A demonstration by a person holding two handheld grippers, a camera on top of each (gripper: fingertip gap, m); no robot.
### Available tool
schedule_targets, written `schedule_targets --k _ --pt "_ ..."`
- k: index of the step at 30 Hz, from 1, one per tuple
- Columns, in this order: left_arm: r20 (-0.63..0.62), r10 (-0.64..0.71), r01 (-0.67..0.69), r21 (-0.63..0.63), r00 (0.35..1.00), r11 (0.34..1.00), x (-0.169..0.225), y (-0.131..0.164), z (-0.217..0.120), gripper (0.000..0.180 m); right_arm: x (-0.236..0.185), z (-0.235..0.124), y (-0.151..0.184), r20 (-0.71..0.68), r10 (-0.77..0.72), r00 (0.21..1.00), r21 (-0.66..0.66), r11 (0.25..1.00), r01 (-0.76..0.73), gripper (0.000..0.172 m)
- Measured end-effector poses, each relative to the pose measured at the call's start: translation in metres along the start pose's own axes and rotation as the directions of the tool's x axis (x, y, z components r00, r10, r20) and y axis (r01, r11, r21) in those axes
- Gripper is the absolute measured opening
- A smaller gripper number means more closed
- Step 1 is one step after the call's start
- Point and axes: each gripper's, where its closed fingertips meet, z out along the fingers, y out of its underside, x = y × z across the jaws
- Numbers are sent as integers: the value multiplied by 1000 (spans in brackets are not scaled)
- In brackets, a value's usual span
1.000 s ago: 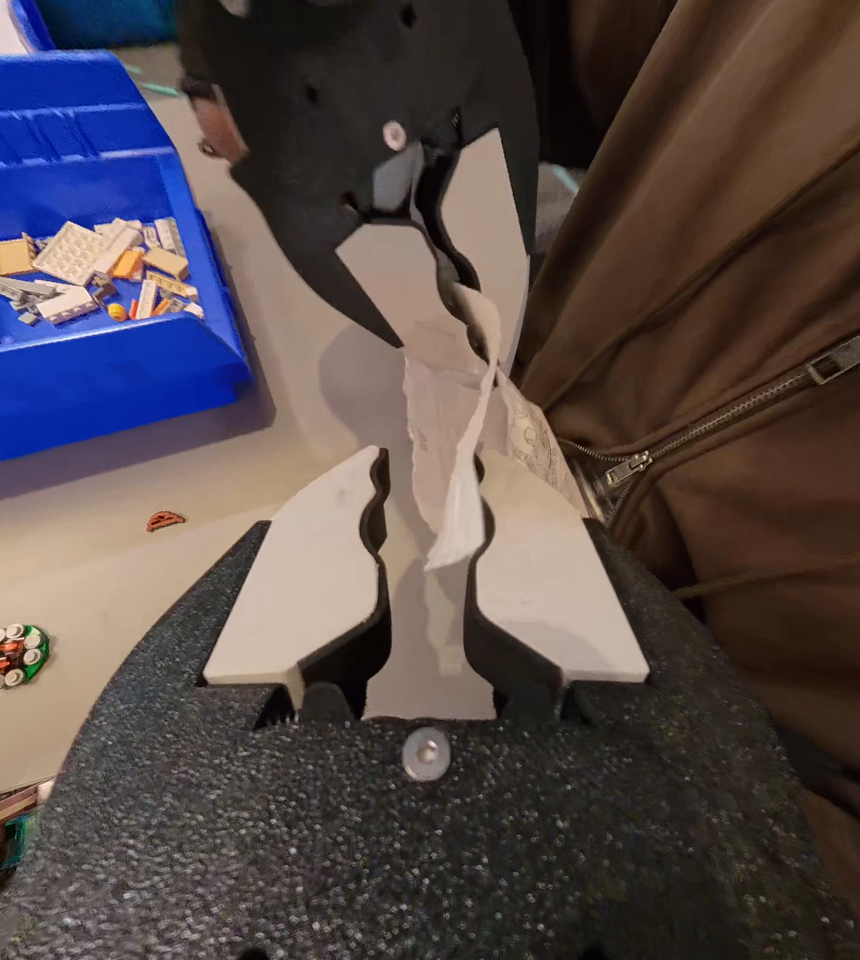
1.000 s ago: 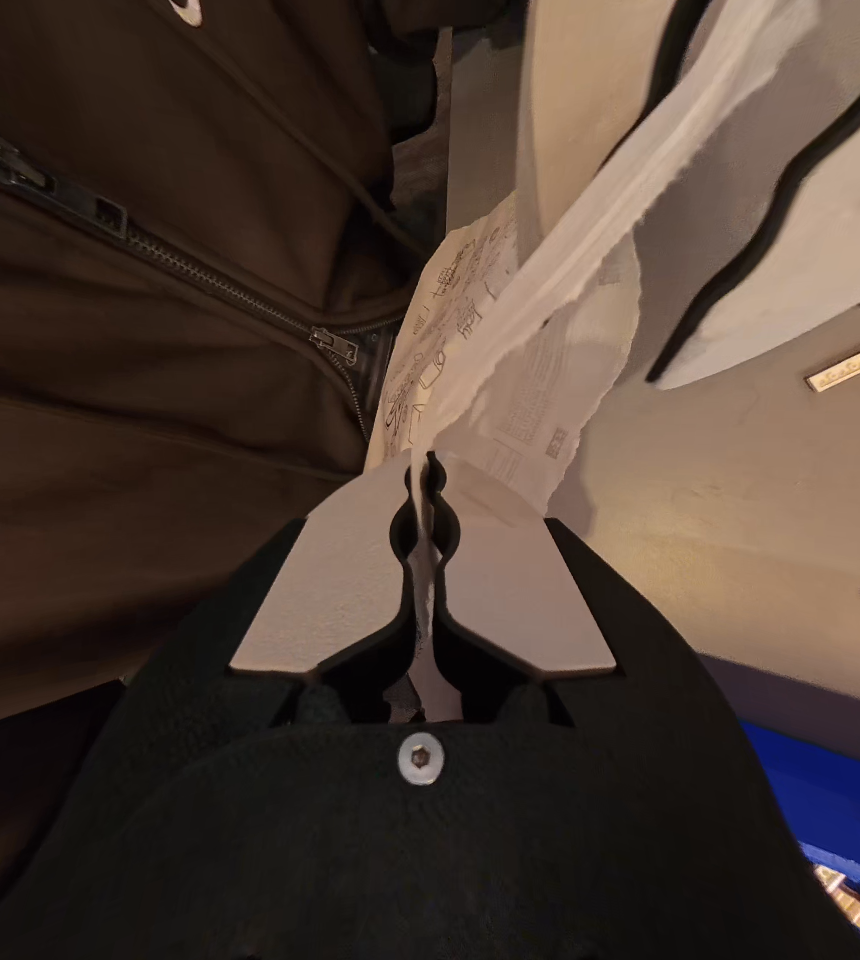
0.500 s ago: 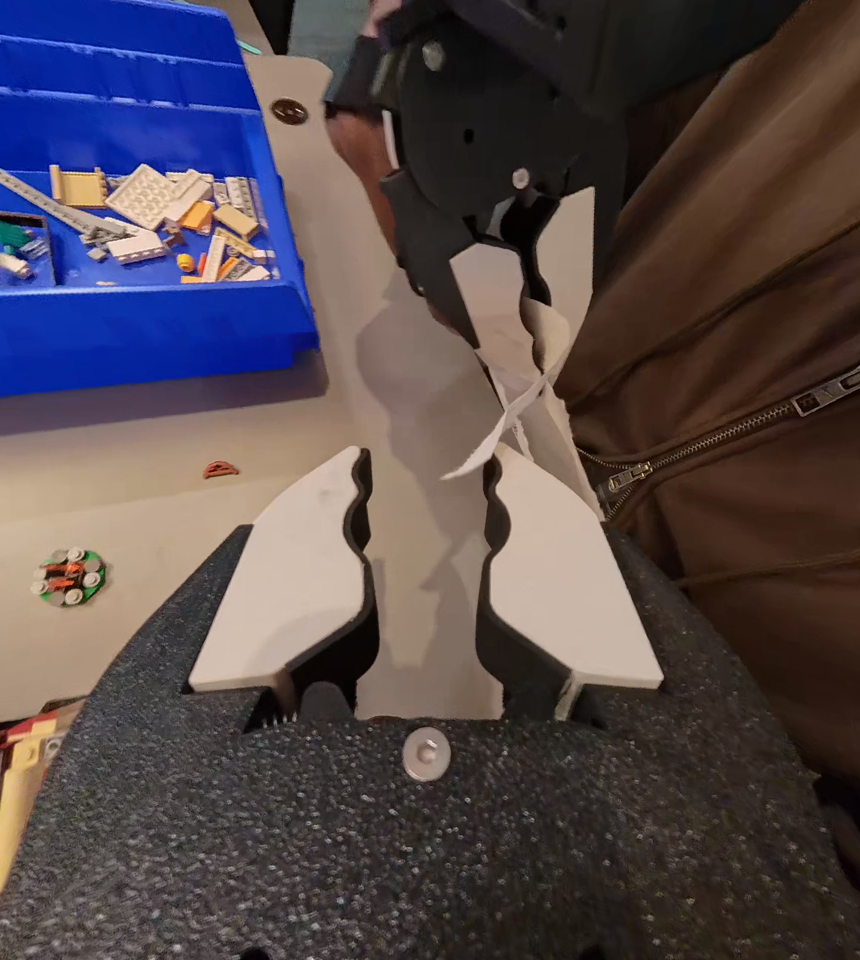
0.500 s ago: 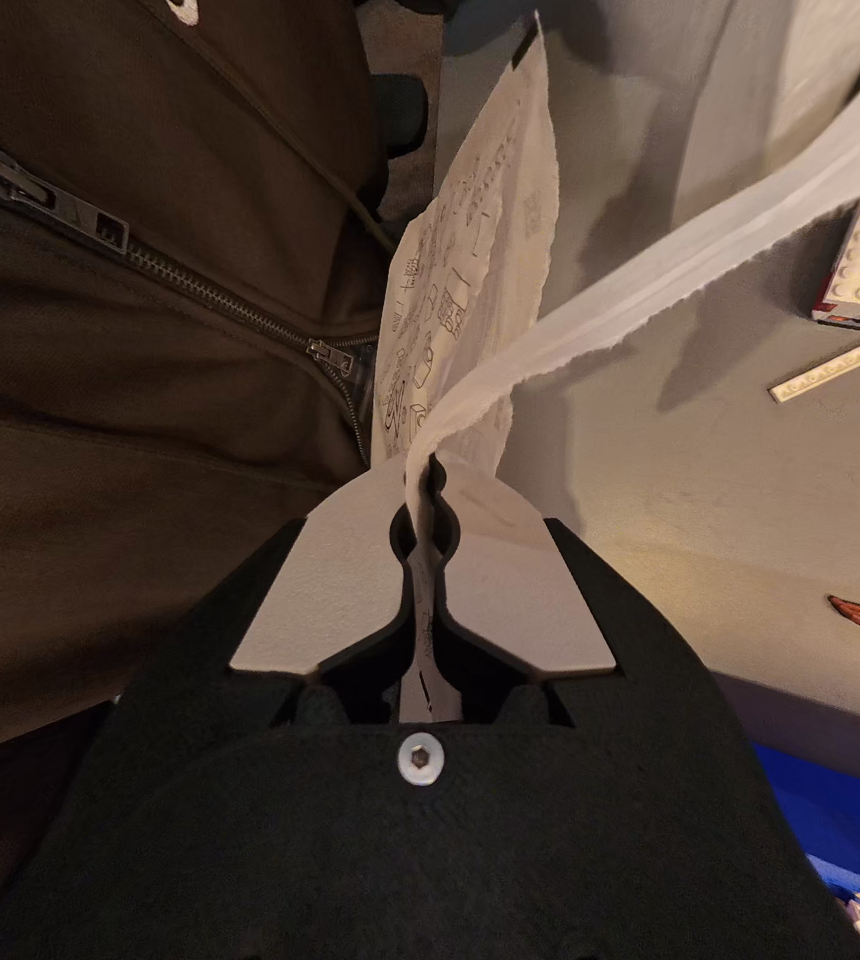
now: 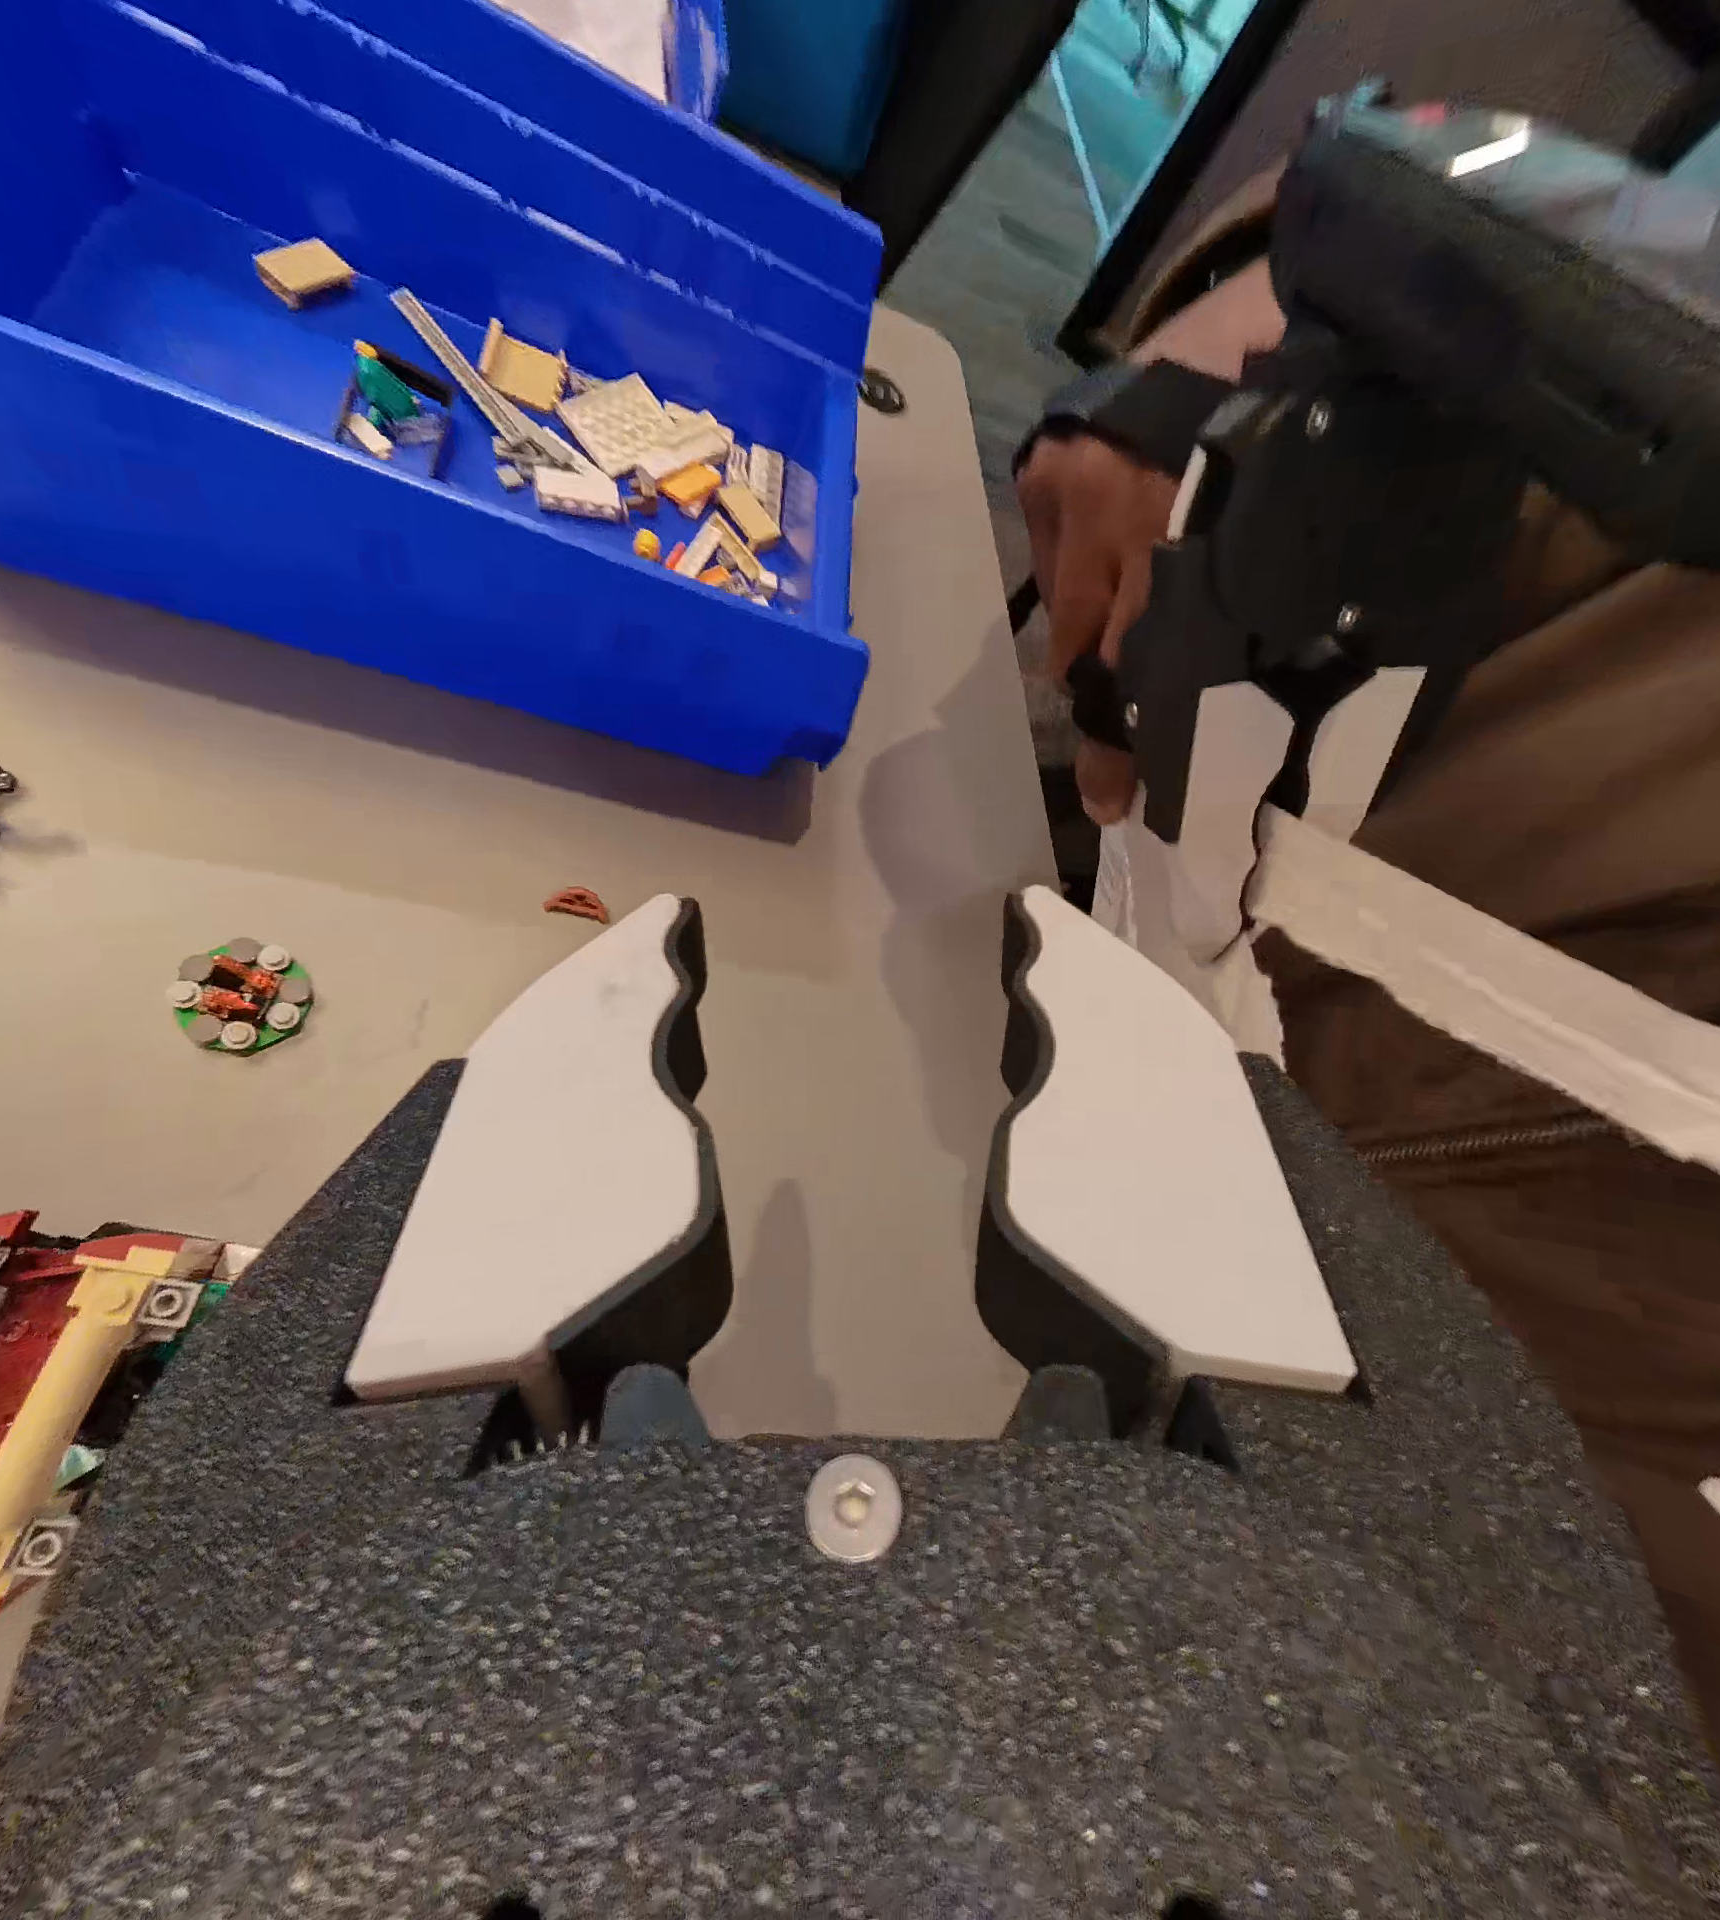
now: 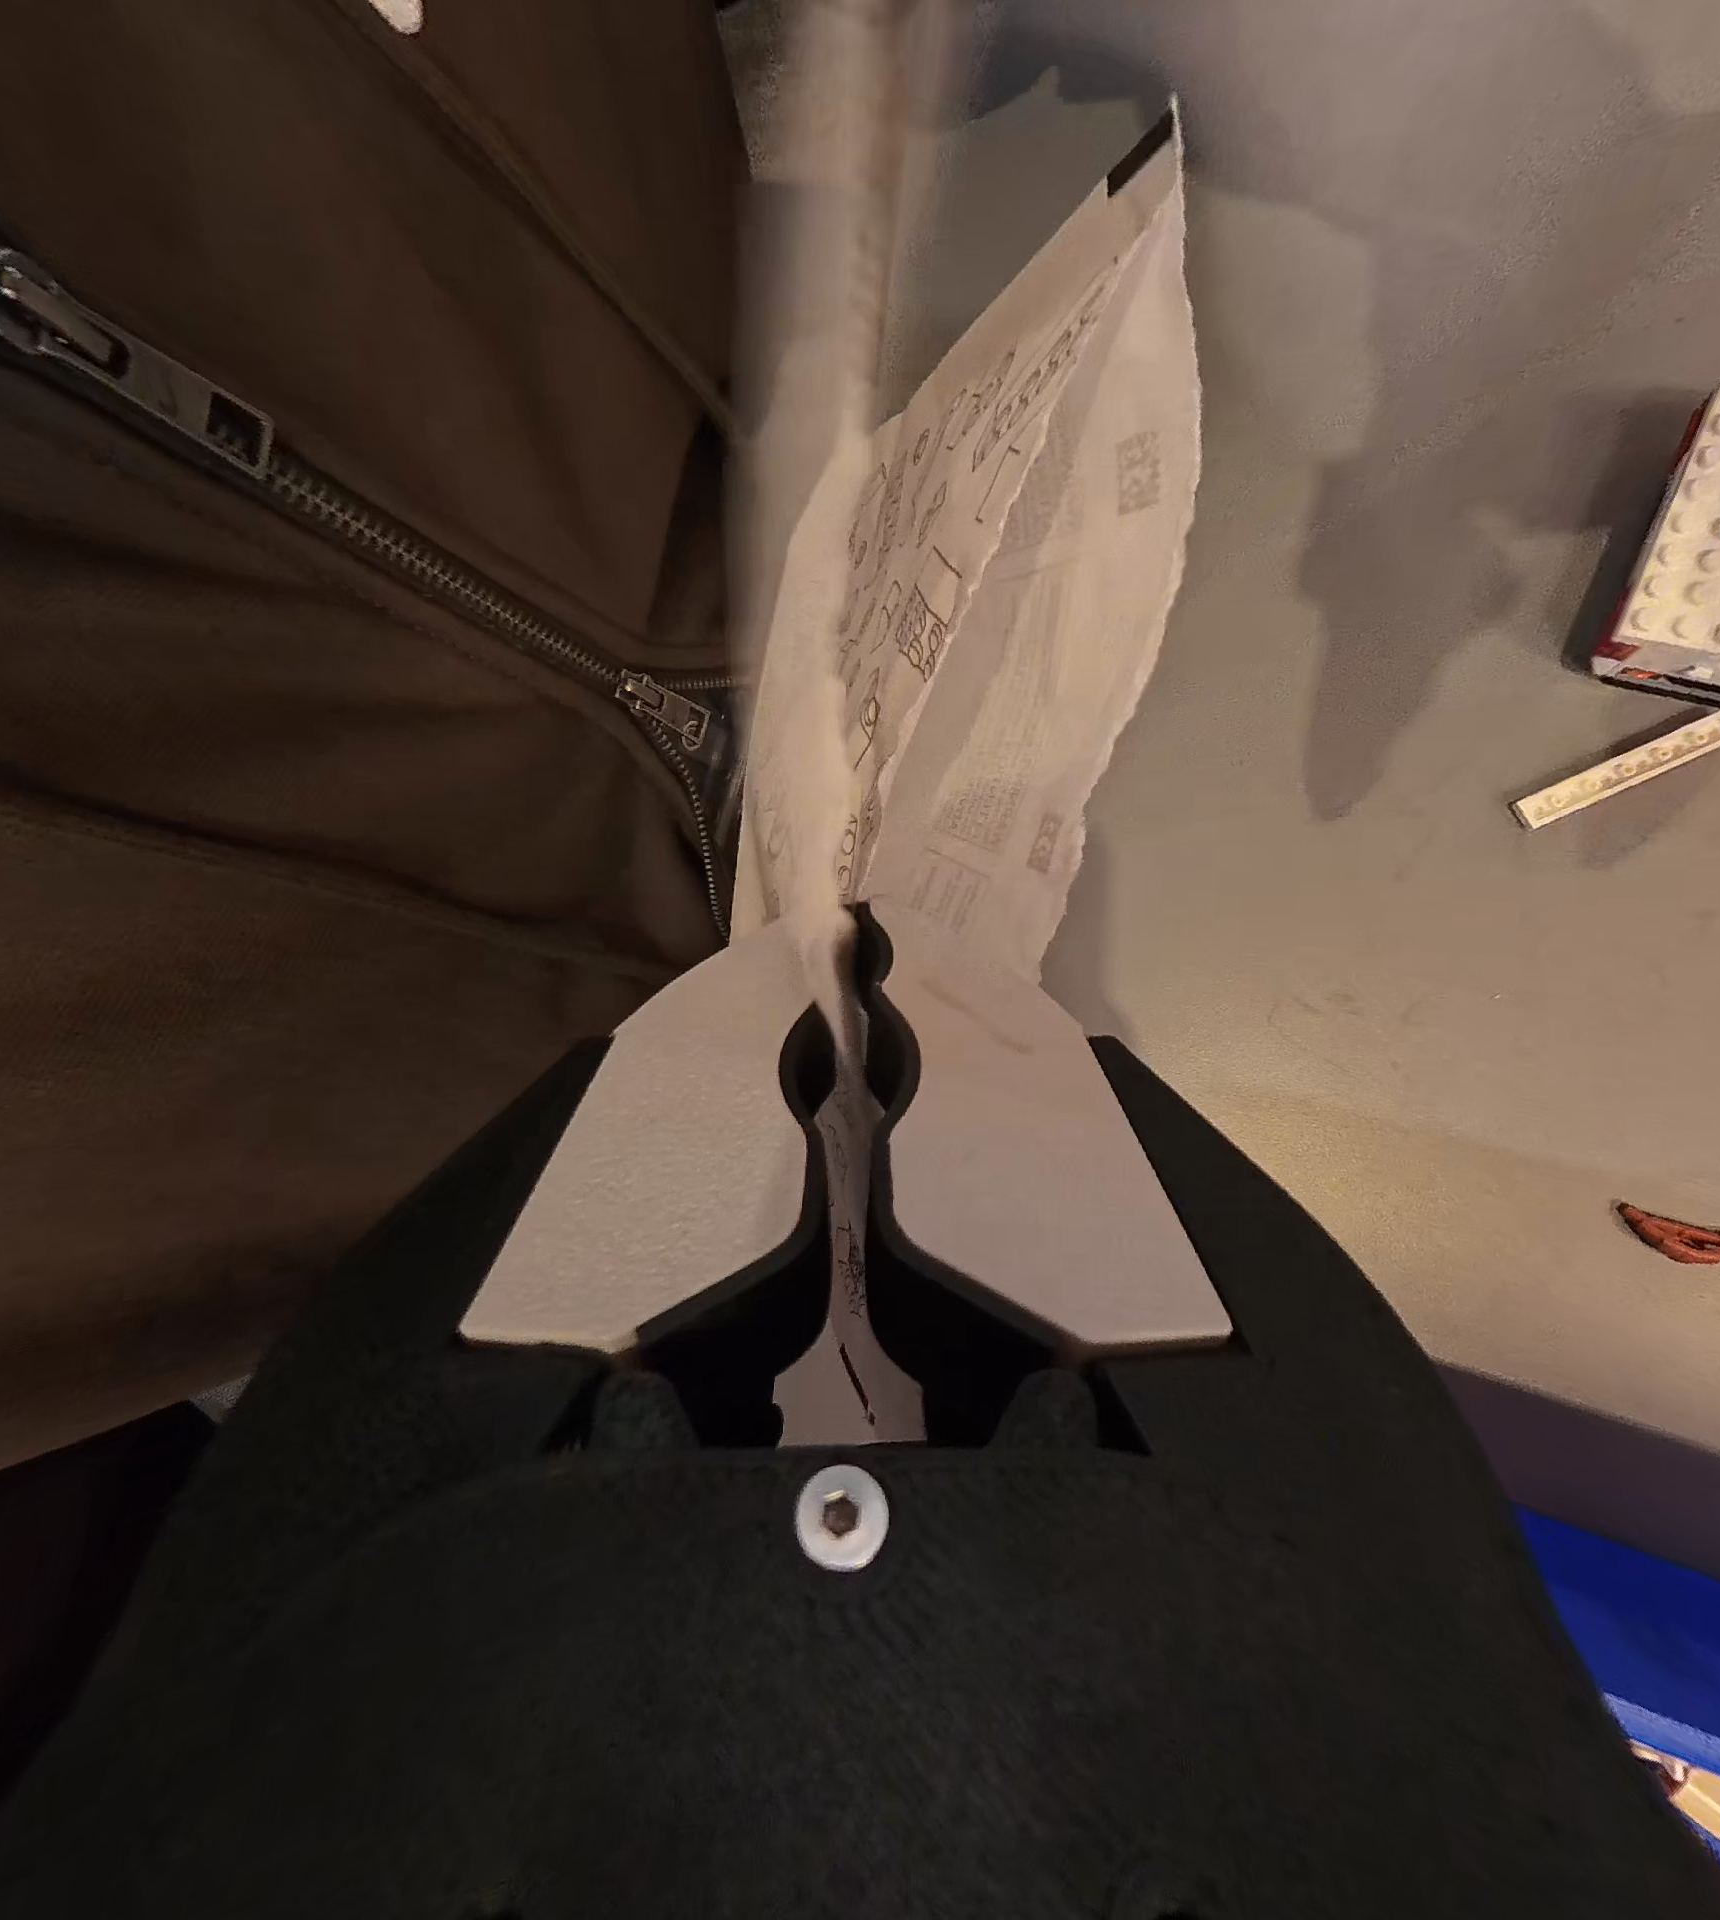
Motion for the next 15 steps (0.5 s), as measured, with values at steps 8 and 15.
schedule_targets --k 8,15 --pt "-161 158 -193 -231 974 954 56 37 29 52 -1 -1 -1 -8 -5 1000 1 1000 5 0" --pt "-254 149 -254 -458 956 852 71 69 59 31 -2 -1 -6 -15 -10 1000 -13 1000 10 0"
